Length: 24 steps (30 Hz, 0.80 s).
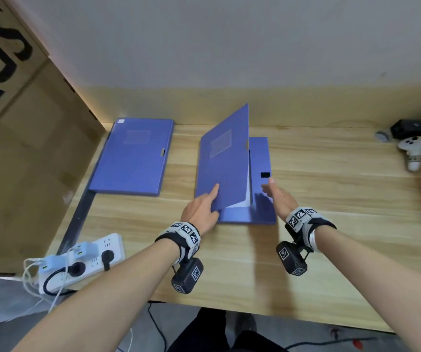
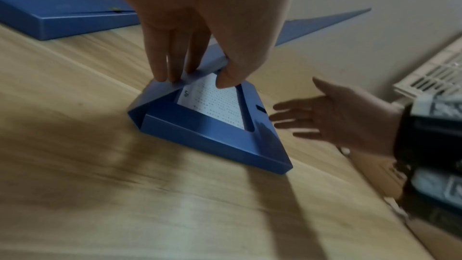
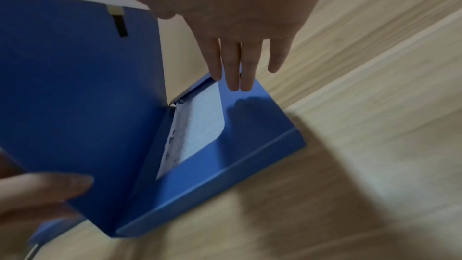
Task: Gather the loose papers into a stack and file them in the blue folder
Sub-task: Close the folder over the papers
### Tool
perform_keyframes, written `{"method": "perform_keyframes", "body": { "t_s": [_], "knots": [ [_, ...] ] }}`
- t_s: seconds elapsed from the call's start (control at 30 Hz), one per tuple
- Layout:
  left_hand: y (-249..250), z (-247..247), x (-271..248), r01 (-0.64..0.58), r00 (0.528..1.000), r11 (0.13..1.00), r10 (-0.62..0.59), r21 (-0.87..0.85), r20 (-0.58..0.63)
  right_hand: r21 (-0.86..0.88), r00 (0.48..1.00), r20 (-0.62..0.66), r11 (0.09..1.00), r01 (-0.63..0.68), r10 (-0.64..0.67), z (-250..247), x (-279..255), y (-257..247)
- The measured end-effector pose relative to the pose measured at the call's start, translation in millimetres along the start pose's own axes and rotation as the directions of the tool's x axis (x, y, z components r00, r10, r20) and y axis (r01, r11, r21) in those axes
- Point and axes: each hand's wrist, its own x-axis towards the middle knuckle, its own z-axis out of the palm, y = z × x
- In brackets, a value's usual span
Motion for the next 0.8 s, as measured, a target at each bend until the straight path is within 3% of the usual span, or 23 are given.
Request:
{"method": "perform_keyframes", "body": {
  "t_s": [0.1,0.23,0.37,0.47,0.63,0.8],
  "knots": [
    [6.8,7.6,4.9,-0.033,0.998,0.990,0.027,0.137,0.049,0.145,0.994,-0.089,0.987,0.073,-0.061,-7.8,6.4,-10.2],
    [4.6,16.1,13.7,-0.090,0.990,0.973,0.064,0.214,0.125,0.057,0.982,-0.139,0.989,0.135,-0.126,-13.5,20.3,-9.3],
    [-5.8,12.7,28.2,-0.120,0.979,0.980,0.090,0.158,0.183,0.124,0.976,-0.208,0.989,0.086,-0.059,-16.5,29.4,1.9],
    [-15.9,5.3,47.5,-0.046,0.993,0.997,0.039,0.064,0.110,0.105,0.970,-0.245,0.994,0.033,-0.007,-17.5,32.2,9.2],
    [-34.9,2.7,91.8,0.169,0.986,0.981,-0.169,-0.089,0.017,-0.166,0.976,-0.205,0.981,-0.102,0.067,-18.6,47.0,21.2],
    [-46.6,16.4,133.9,0.285,0.958,0.928,-0.286,-0.239,0.031,-0.451,0.969,-0.183,0.862,-0.231,0.164,-21.7,54.5,19.8]
  ]
}}
